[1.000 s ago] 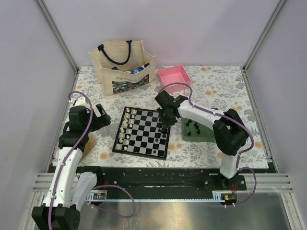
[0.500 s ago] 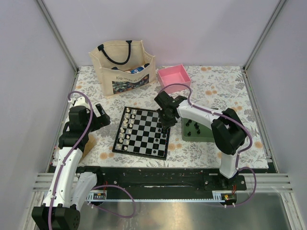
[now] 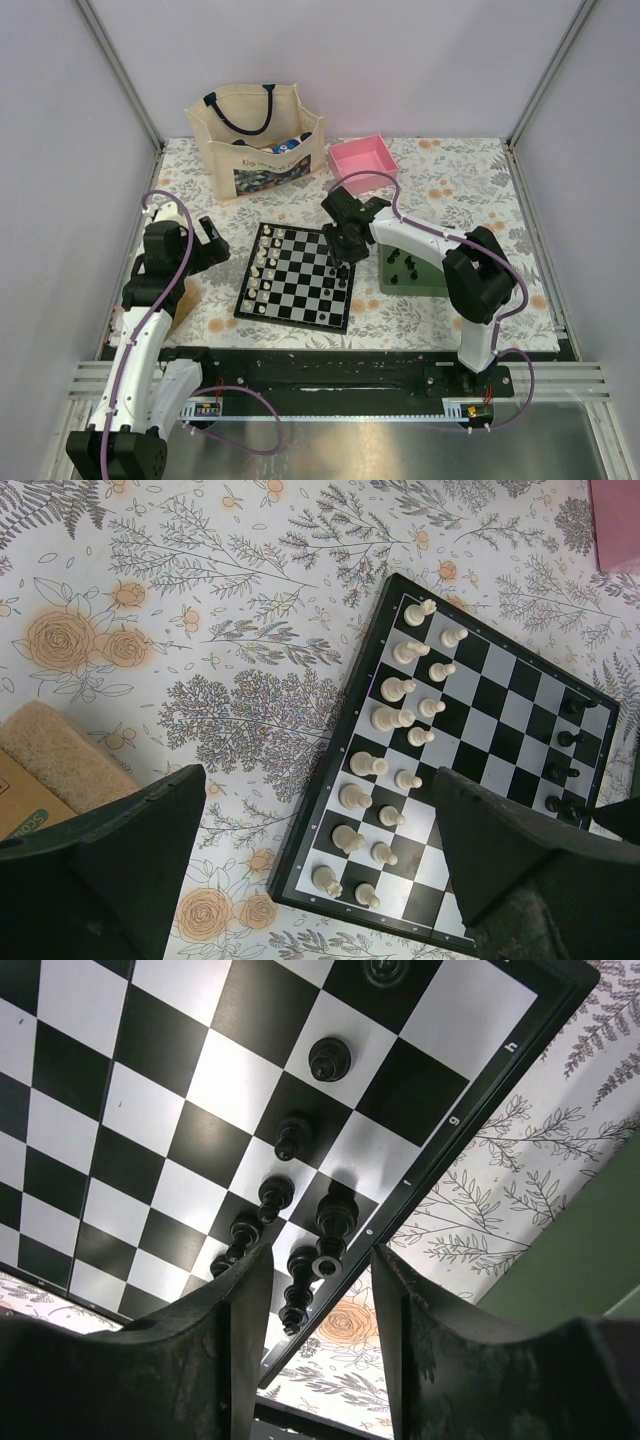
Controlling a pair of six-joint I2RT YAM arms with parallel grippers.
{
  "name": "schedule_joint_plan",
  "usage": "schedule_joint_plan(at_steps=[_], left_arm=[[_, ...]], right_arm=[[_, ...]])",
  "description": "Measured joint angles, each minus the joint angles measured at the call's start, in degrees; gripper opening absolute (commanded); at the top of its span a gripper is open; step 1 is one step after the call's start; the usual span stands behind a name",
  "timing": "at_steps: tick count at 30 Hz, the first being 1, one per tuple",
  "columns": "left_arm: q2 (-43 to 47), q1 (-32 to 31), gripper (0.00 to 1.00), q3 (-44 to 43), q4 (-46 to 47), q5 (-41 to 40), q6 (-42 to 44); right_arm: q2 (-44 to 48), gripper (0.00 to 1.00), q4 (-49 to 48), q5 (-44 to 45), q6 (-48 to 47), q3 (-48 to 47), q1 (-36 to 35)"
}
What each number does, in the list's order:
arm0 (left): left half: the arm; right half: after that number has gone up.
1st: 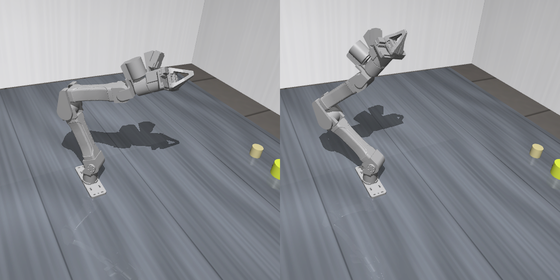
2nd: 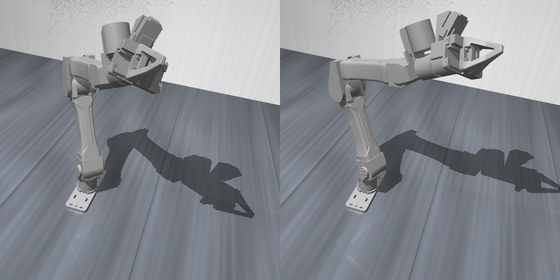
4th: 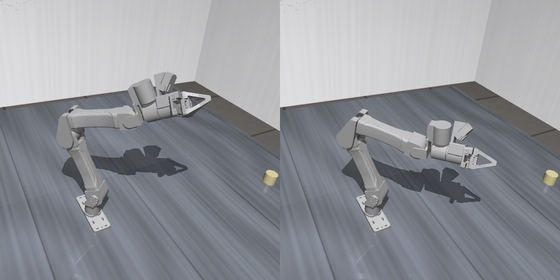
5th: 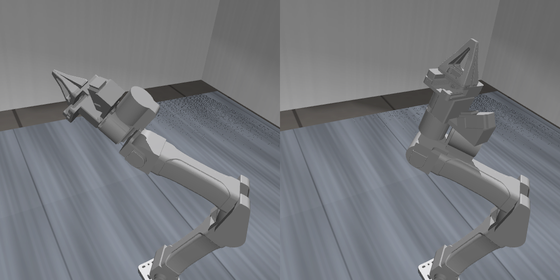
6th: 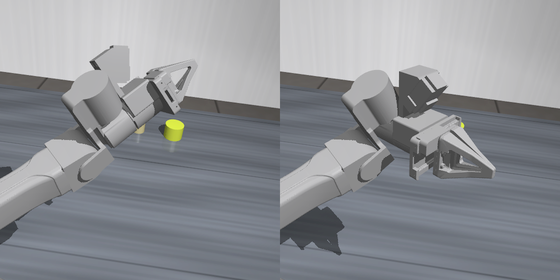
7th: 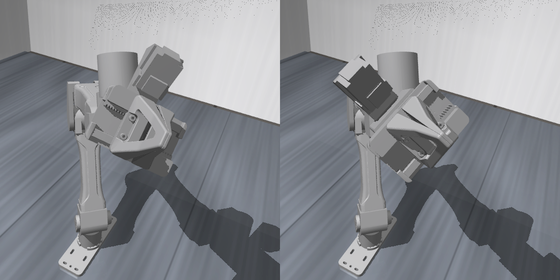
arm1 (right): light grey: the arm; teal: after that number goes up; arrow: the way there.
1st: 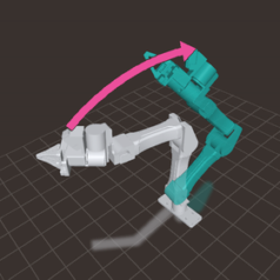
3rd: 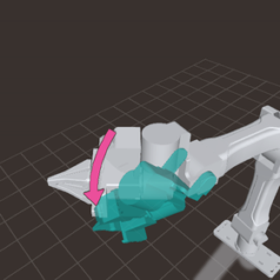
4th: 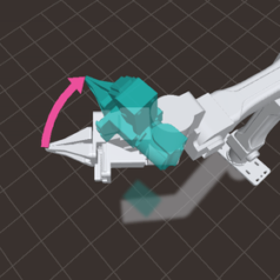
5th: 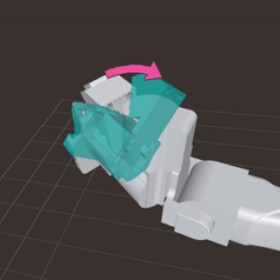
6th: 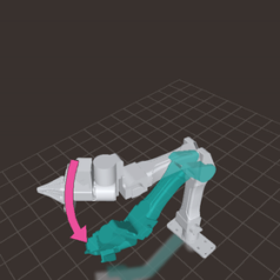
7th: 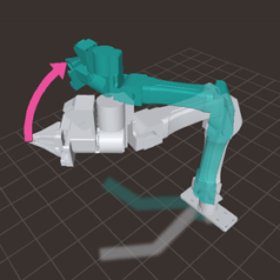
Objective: Set up the chess pieces on the board
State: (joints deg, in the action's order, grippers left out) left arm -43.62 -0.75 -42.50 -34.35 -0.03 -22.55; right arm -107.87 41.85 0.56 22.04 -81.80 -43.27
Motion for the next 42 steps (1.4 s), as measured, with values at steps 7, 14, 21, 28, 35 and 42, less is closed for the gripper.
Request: schedule_joint_plan(at_steps=[7,14,21,28,35,42], left_arm=[[0.0,0.0,0.99,0.0,0.0,0.0,0.0],[0.0,0.0,0.99,0.0,0.0,0.0,0.0],[0.0,0.0,0.99,0.0,0.0,0.0,0.0],[0.0,0.0,0.99,0.0,0.0,0.0,0.0],[0.0,0.0,0.99,0.0,0.0,0.0,0.0],[-0.4,0.0,0.99,0.0,0.0,0.0,0.0]], right_arm=[[5.0,0.57,0.0,1.0,-0.4,0.0,0.2],[17.8,0.54,-2.1,2.6,0.0,5.3,6.7],[23.0,0.51,-3.7,4.2,-0.6,15.8,20.1],[17.8,0.49,-3.4,3.8,-3.1,18.7,25.3],[13.7,0.47,-4.5,3.3,-4.2,18.7,25.8],[11.7,0.44,-5.3,3.4,-4.6,18.7,26.2]])
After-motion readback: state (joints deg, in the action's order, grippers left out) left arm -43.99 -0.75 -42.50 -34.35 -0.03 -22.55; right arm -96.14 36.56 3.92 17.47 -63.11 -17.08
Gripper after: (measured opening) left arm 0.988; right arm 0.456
